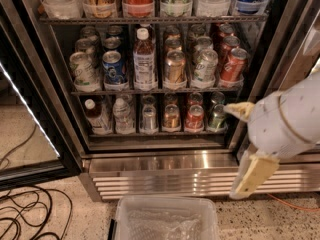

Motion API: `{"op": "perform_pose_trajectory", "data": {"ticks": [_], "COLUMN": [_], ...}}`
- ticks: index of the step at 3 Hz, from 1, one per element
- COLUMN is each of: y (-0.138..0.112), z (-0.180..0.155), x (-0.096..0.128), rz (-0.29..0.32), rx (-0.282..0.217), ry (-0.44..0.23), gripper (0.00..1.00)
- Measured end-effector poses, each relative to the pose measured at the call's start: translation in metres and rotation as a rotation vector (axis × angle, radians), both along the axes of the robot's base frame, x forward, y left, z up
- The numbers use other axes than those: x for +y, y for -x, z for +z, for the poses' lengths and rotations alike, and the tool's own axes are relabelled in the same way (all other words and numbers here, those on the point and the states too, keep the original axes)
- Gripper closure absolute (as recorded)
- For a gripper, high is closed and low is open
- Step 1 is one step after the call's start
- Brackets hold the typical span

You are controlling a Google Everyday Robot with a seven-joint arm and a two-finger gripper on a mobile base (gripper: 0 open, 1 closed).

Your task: Pick coke can from bottom shelf of fridge

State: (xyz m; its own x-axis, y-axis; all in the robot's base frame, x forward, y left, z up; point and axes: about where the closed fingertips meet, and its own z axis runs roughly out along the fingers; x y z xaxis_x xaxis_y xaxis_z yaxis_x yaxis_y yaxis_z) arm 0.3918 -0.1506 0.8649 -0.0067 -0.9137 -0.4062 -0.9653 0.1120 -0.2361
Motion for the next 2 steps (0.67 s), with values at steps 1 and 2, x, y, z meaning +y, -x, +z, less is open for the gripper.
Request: {"op": "perform_pose_trajectory", "data": {"ticks": [1,2], "y": [0.008,0.019], "z": [-0.084,-0.163], "x": [0.032,0.061], "rz": [0.013,-0.029], "rx": [0.07,0.138], "ry": [-0.154,-0.319], "gripper": [0.0,0.0]}}
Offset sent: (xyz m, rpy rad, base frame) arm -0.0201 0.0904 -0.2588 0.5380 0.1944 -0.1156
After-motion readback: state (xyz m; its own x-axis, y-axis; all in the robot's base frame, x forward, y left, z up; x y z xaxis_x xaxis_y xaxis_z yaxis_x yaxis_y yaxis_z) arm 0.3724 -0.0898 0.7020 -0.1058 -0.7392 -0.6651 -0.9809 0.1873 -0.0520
